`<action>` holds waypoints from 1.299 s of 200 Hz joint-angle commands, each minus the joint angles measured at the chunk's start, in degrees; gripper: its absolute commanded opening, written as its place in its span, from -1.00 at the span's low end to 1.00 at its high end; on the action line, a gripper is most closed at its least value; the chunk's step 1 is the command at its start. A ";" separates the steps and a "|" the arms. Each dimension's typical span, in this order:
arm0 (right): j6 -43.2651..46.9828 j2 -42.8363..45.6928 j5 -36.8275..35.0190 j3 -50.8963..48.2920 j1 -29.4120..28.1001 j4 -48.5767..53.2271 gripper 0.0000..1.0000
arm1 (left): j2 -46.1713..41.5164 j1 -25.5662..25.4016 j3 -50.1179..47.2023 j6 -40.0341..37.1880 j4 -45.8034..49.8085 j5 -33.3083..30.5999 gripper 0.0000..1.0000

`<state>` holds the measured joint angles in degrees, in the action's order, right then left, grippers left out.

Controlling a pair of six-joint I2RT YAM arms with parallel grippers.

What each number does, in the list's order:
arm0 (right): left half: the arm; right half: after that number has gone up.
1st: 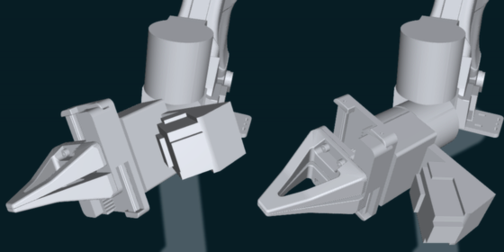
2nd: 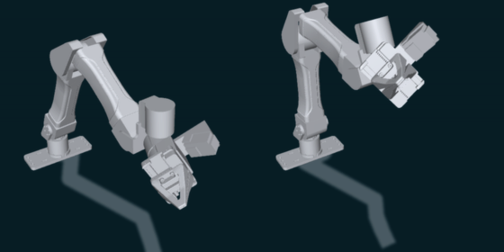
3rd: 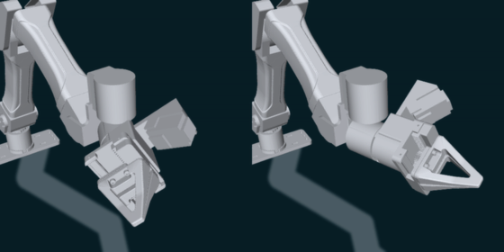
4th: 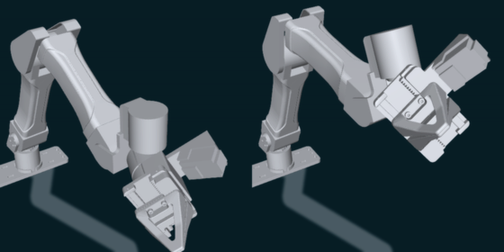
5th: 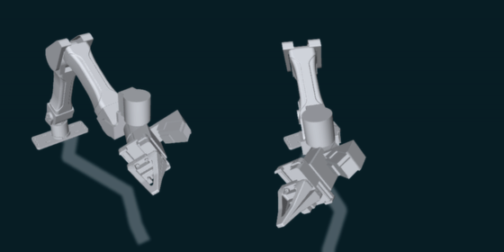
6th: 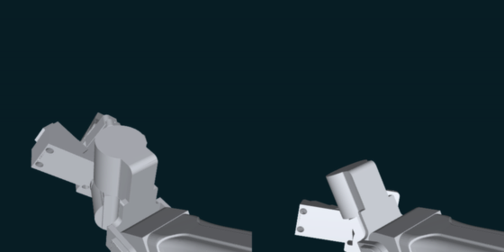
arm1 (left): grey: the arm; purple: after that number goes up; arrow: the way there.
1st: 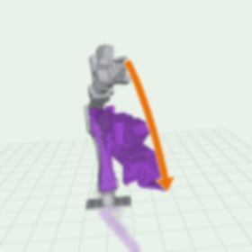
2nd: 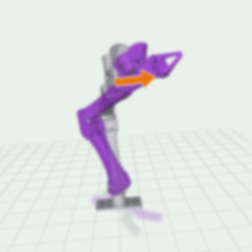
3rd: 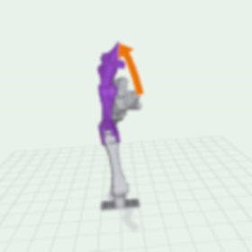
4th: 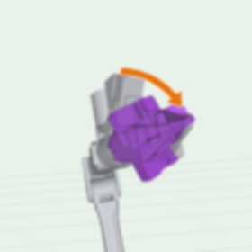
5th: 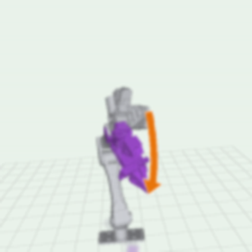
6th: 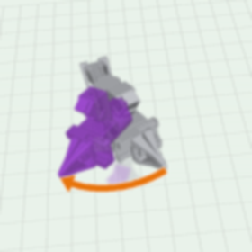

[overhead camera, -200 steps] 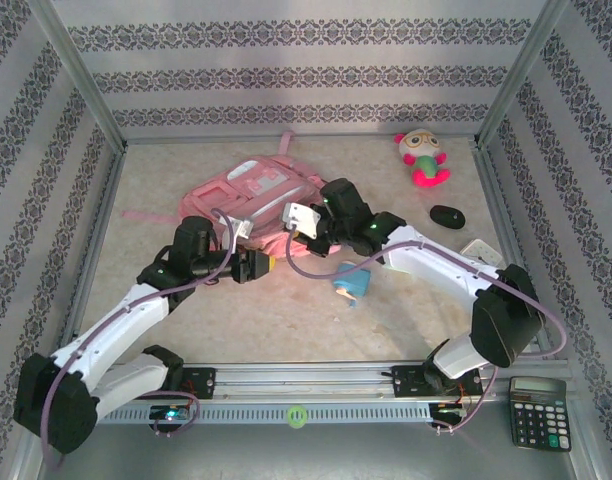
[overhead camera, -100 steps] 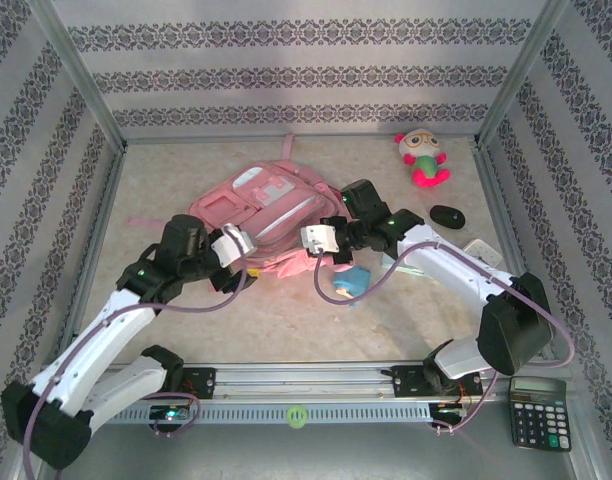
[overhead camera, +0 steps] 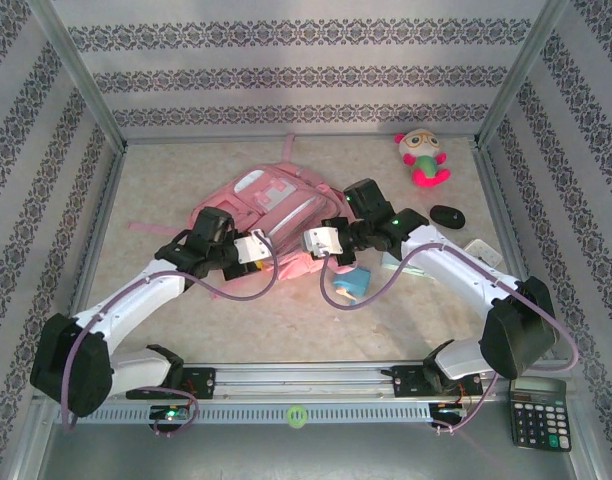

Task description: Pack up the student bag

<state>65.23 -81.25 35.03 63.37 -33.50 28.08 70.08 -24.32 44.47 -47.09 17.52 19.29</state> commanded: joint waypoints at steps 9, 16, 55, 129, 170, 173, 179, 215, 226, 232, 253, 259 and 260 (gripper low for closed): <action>-10.12 4.00 4.30 0.27 1.05 -5.09 -0.90 | -1.66 -0.38 0.68 8.48 -1.83 5.54 -0.82; -16.36 5.22 2.32 -1.14 1.15 -7.56 -0.65 | -2.65 -0.36 0.50 11.05 -0.79 7.39 -0.93; -53.74 13.09 -22.39 -5.08 -4.15 -8.53 0.02 | -3.98 -0.30 -0.91 28.33 0.66 17.14 -1.00; -103.60 20.76 -44.54 -7.43 -24.68 -2.25 0.03 | -0.41 -0.38 1.92 33.35 5.55 17.53 -1.00; -117.60 13.61 -48.92 -7.82 -29.26 -11.52 0.04 | 1.63 -0.38 3.52 34.54 6.68 18.76 -1.00; -118.13 12.98 -49.02 -7.83 -29.19 -12.38 0.04 | 1.68 -0.38 3.56 34.68 6.59 18.84 -1.00; -119.23 11.83 -49.44 -7.76 -29.21 -13.07 0.03 | 1.73 -0.36 3.68 34.69 6.50 18.94 -1.00; -122.38 5.65 -50.71 -6.86 -29.17 -15.95 -0.03 | 1.68 -0.36 4.30 35.36 6.22 19.90 -1.00; -122.84 3.99 -50.80 -6.52 -29.15 -15.58 -0.05 | 1.70 -0.36 4.46 35.51 6.04 20.15 -1.00; -123.05 3.18 -51.12 -6.36 -29.16 -15.16 -0.05 | 1.79 -0.38 4.64 35.57 6.10 20.32 -1.00; -123.72 0.93 -53.03 -6.00 -29.16 -13.39 -0.10 | 2.10 -0.37 5.69 35.67 6.64 21.42 -1.00; -123.82 0.42 -53.88 -5.81 -29.17 -12.86 -0.11 | 2.12 -0.38 5.80 35.74 6.74 21.78 -1.00; -123.84 0.32 -54.08 -5.81 -29.17 -12.73 -0.11 | 2.10 -0.38 5.84 35.75 6.74 21.81 -1.00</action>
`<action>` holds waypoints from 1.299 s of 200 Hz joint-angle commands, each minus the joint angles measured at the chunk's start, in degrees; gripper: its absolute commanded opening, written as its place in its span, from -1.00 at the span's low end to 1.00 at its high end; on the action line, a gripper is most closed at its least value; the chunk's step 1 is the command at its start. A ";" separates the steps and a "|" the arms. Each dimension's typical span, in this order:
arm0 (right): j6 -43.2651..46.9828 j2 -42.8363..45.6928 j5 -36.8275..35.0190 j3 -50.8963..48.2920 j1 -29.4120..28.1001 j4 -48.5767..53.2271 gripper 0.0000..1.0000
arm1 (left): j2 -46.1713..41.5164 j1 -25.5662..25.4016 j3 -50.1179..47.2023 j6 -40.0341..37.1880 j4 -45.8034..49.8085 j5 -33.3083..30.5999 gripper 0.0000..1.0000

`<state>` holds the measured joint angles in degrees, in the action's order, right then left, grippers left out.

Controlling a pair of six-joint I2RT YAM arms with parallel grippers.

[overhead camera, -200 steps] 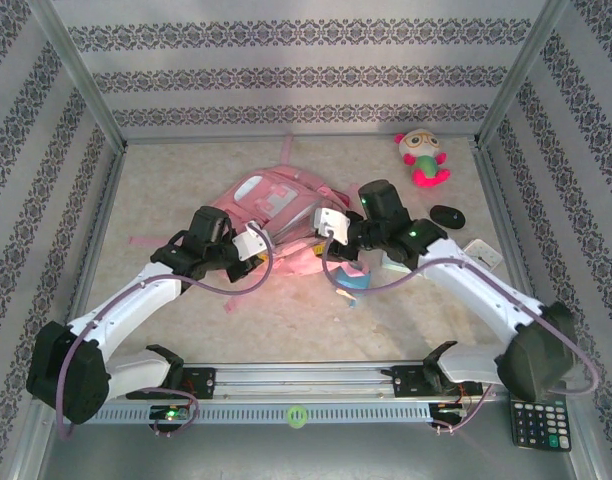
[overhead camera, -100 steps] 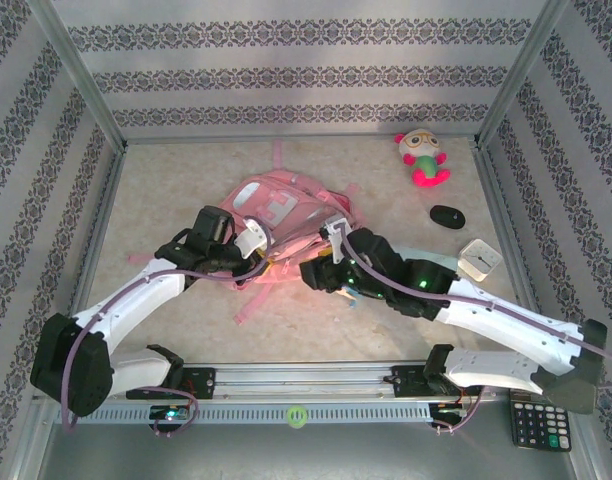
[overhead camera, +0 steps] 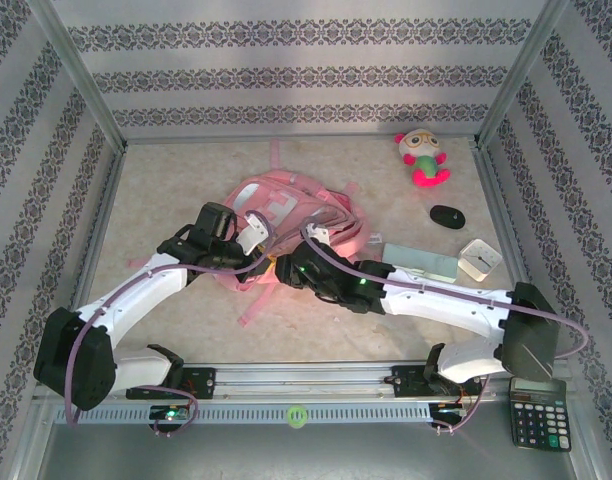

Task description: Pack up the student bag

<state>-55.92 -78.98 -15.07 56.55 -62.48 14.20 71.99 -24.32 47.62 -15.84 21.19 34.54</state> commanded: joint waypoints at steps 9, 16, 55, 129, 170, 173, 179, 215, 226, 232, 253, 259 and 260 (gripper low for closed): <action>-2.64 -2.76 -5.52 1.62 -0.19 2.65 -0.11 | 0.24 -0.33 2.77 4.58 3.03 6.99 -1.00; -2.85 -3.34 -7.03 2.32 -0.19 4.22 -0.11 | 0.15 -0.31 2.93 4.69 3.07 7.42 -1.00; -2.45 -7.86 -15.06 7.74 -0.43 14.26 -0.10 | -0.31 -0.29 3.09 5.76 2.28 8.58 -1.00; -4.23 -11.81 -24.97 15.40 -1.66 30.02 -0.37 | -0.53 -0.06 2.96 5.86 2.39 8.30 -1.00; -1.00 -7.59 -20.62 8.72 -0.82 16.69 -0.66 | -0.62 0.01 2.67 6.21 1.57 8.26 -1.00; -1.06 -7.38 -20.48 8.48 -0.73 16.36 -0.69 | -0.64 0.00 2.71 6.17 1.68 8.19 -1.00; -1.12 -6.94 -20.42 8.18 -0.65 16.20 -0.75 | -0.62 -0.02 2.75 5.98 1.93 7.77 -1.00; 3.38 -3.28 -14.12 6.54 1.64 16.52 -0.98 | -1.25 0.15 3.07 -1.06 7.60 -1.20 -1.00; 6.62 -1.27 -9.23 4.81 2.78 14.66 -1.00 | -1.93 0.34 3.27 -4.59 9.83 -5.64 -1.00; 8.92 -0.14 -6.04 3.77 3.37 13.20 -1.00 | -2.33 0.32 3.01 -6.54 10.65 -8.12 -1.00; 13.97 2.92 5.41 1.07 4.59 11.57 -1.00 | -3.87 0.42 1.70 -12.28 12.53 -15.35 -1.00; 14.12 3.64 7.41 0.18 4.56 11.76 -1.00 | -4.31 0.42 1.37 -13.15 12.88 -16.97 -1.00; 14.19 3.78 7.99 -0.02 4.56 11.75 -1.00 | -4.44 0.46 1.27 -13.25 12.94 -17.28 -1.00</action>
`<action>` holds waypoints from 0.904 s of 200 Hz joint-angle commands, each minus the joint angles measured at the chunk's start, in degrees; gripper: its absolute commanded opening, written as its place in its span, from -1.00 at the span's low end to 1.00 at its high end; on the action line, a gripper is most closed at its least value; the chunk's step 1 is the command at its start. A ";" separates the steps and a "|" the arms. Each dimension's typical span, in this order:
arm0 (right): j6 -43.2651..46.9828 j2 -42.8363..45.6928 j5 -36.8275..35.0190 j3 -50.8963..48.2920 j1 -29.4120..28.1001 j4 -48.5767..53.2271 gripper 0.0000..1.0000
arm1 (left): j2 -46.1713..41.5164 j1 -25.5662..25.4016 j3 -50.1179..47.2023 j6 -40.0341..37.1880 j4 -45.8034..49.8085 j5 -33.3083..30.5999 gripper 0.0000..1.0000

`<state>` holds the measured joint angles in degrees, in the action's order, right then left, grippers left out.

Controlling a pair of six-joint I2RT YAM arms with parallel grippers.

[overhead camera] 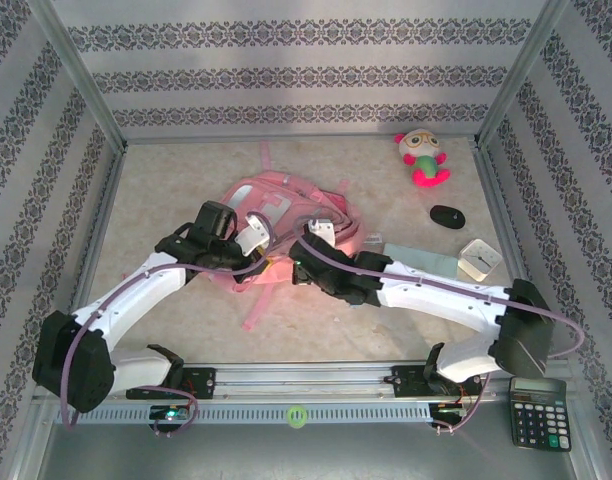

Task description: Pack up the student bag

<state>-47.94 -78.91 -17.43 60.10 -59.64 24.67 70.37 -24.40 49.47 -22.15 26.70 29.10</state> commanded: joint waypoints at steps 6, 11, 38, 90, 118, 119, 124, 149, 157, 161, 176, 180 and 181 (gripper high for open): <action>6.65 4.42 13.11 -4.84 1.67 0.72 -1.00 | -3.29 0.56 -1.01 -7.48 7.67 -13.17 -1.00; 7.02 5.01 14.93 -5.94 1.72 -0.06 -1.00 | -3.76 0.57 -1.42 -7.88 7.89 -13.79 -1.00; 7.49 6.58 19.99 -10.79 2.49 -3.63 -1.00 | -6.10 0.58 -3.47 -11.16 8.62 -18.01 -1.00; 6.40 4.57 28.60 -12.99 3.12 -16.35 -1.00 | -7.98 -0.44 2.43 -10.82 19.29 -14.11 -0.09; 5.59 1.99 31.94 -12.66 3.12 -20.37 -1.00 | -11.15 -5.20 1.53 -9.03 15.20 -4.86 0.39; 5.63 1.91 32.07 -12.65 3.12 -20.41 -1.00 | -11.23 -5.34 1.47 -8.86 14.90 -4.67 0.39; 5.45 1.63 32.50 -12.55 3.12 -20.42 -1.00 | -11.64 -6.08 0.82 -8.35 13.26 -3.42 0.41; 5.12 0.82 34.44 -12.20 3.08 -20.86 -1.00 | -10.35 -9.45 -1.73 -7.86 7.22 -0.90 0.44; 5.05 0.78 35.34 -12.11 3.12 -20.85 -1.00 | -9.03 -10.27 -2.24 -7.73 5.75 -2.22 0.43; 5.05 0.82 35.63 -12.03 3.12 -20.87 -1.00 | -8.37 -10.54 -2.49 -7.75 4.94 -3.05 0.41; 4.96 1.08 36.80 -12.09 3.17 -20.74 -1.00 | -5.60 -10.89 -3.03 -8.03 3.32 -6.65 0.27; 4.96 1.19 37.05 -12.15 3.21 -20.59 -1.00 | -4.97 -10.86 -3.18 -8.39 3.12 -7.90 0.24; 4.92 1.25 37.08 -12.17 3.21 -20.60 -1.00 | -4.89 -10.85 -3.26 -8.50 3.11 -8.13 0.22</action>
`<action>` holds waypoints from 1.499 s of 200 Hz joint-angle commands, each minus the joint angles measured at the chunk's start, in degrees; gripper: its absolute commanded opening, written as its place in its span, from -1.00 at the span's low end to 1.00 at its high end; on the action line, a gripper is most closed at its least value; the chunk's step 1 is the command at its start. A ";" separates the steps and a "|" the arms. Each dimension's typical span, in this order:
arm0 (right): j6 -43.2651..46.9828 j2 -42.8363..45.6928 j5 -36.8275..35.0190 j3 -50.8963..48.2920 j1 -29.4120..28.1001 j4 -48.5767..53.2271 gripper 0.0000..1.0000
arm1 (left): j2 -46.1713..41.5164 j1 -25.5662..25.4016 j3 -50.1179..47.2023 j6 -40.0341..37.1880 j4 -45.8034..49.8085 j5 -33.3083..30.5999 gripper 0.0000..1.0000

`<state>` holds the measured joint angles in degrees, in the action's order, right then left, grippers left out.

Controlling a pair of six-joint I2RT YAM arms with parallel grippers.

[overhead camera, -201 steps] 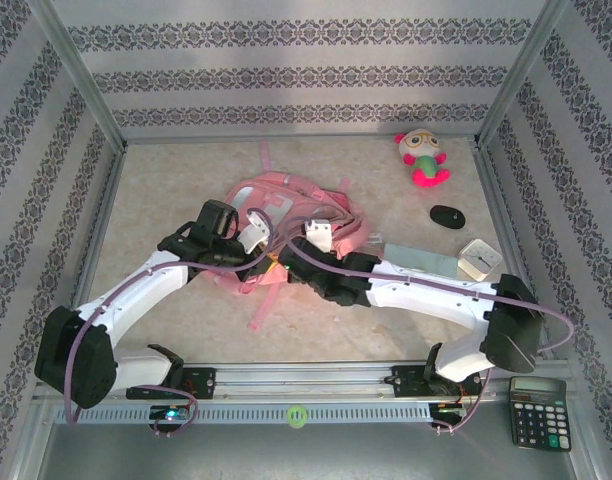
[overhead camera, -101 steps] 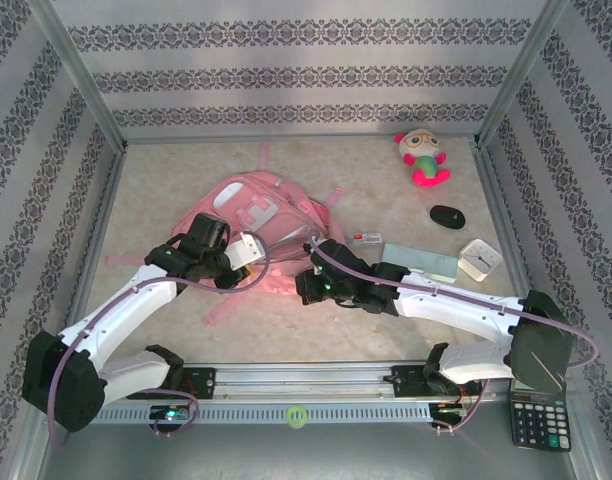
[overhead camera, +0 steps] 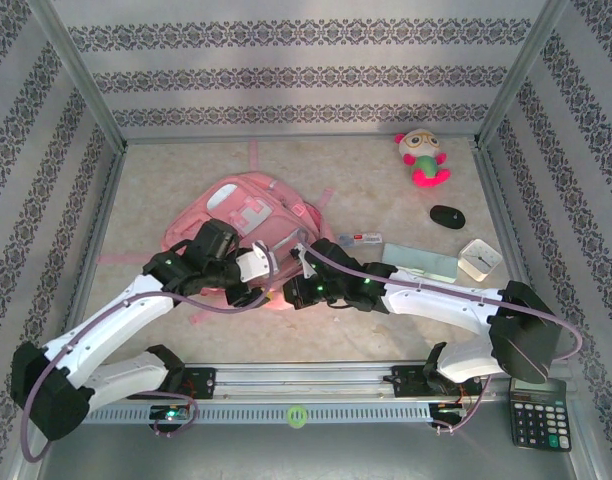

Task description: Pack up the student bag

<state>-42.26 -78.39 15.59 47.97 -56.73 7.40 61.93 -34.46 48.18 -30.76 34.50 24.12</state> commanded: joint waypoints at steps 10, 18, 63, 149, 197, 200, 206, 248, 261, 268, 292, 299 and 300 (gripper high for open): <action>-0.97 1.08 4.71 -0.38 0.59 -3.10 -1.00 | 4.90 -0.75 -1.91 -1.12 -4.20 -5.45 0.11; -1.23 1.38 5.49 -0.66 0.95 -2.92 -1.00 | 5.58 -0.87 -1.91 -2.12 -3.53 -7.58 -0.03; -2.44 4.44 9.43 -4.69 6.27 -1.14 -1.00 | 3.56 -0.77 -1.62 -9.75 5.77 -17.80 -0.91; 4.60 -2.71 14.73 -1.66 6.35 2.03 -1.00 | -3.18 -0.27 -0.97 -12.13 23.15 -26.69 -0.42; -1.42 -4.38 15.28 -1.34 2.79 -7.80 -1.00 | -6.92 -1.91 -2.58 7.67 0.17 -7.41 0.49; -1.68 -4.30 15.26 -1.44 2.69 -8.32 -1.00 | -6.80 -1.99 -3.13 8.20 -1.22 -7.04 0.49; -2.27 -4.27 15.25 -1.75 2.46 -9.33 -1.00 | -6.22 -2.38 -4.15 8.34 -3.26 -6.57 0.49; -3.58 -3.11 16.34 -3.14 2.26 -12.74 -1.00 | 1.56 -4.30 -4.74 3.60 -2.25 -8.92 0.40; -3.25 -3.07 16.74 -3.45 2.78 -12.60 -1.00 | 1.73 -4.31 -5.65 1.86 -2.78 -9.85 0.20; -3.27 -2.96 17.35 -3.57 3.25 -12.62 -1.00 | 1.39 -4.30 -6.18 0.30 -2.73 -10.21 0.04; -2.84 -1.78 18.27 -4.23 4.95 -11.90 -1.00 | -0.77 -4.35 -7.31 -4.22 0.66 -14.31 -0.61; -2.49 -0.99 18.25 -4.70 5.86 -11.06 -1.00 | -1.61 -4.32 -7.30 -5.49 2.30 -15.96 -0.79; -2.44 -0.85 18.20 -4.80 5.98 -10.99 -1.00 | -1.67 -4.31 -7.26 -5.69 2.75 -16.13 -0.80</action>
<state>-45.17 -82.76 30.50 44.34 -52.80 -1.45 62.67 -38.61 41.85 -30.63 32.86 14.85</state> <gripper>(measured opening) 0.046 0.222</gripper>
